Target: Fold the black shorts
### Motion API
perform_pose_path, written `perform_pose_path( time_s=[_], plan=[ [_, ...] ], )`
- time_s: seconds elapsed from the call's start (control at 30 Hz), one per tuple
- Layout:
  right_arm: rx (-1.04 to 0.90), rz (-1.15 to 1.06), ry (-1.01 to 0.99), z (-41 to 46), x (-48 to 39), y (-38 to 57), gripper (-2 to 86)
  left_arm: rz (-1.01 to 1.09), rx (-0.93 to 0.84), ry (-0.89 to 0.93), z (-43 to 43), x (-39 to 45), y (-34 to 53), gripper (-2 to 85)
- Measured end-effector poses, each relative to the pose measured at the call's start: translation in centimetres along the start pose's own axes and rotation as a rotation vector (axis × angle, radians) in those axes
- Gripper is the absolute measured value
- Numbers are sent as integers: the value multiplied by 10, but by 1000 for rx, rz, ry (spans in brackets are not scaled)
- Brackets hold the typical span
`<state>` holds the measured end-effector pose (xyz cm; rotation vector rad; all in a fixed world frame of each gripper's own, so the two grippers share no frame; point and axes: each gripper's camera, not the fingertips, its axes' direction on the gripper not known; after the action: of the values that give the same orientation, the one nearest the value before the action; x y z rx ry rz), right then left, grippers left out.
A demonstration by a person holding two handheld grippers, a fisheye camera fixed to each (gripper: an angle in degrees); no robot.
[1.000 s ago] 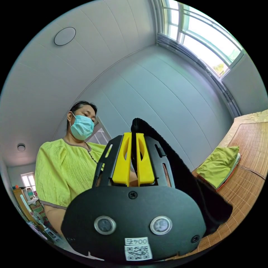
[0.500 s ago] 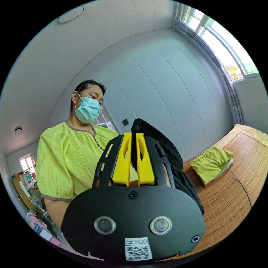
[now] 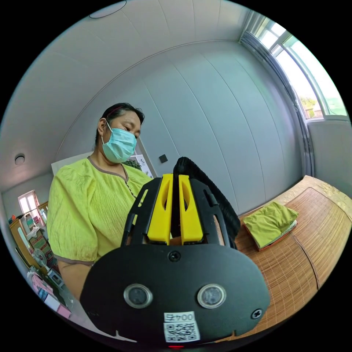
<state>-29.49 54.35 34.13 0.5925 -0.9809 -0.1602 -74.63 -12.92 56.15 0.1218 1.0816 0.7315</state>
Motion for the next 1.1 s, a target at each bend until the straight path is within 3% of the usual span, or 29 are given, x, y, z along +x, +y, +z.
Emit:
perform_pose_path(
  time_s=[0.17,0.33,0.53,0.63,0.67,0.73,0.97,1.1],
  plan=[
    [-33,-18,-11,13,-5,-6,38,119,132,148,-46,5,-63,238],
    [-71,-26,-14,26,-13,-15,39,262,83,283,-63,16,-116,255],
    [-103,-28,24,38,-27,-17,38,317,154,618,-106,28,-143,247],
    [-88,4,74,36,-29,-10,38,348,220,731,-133,35,-142,187],
    [-80,14,91,34,-29,-8,38,376,249,756,-146,38,-141,132],
    [-34,79,190,20,-29,7,39,406,283,717,-167,42,-143,52],
    [235,282,486,-50,-43,98,37,393,394,405,-331,85,-232,14],
    [367,294,514,-63,-56,147,38,518,219,159,-409,188,-310,8]
  ],
)
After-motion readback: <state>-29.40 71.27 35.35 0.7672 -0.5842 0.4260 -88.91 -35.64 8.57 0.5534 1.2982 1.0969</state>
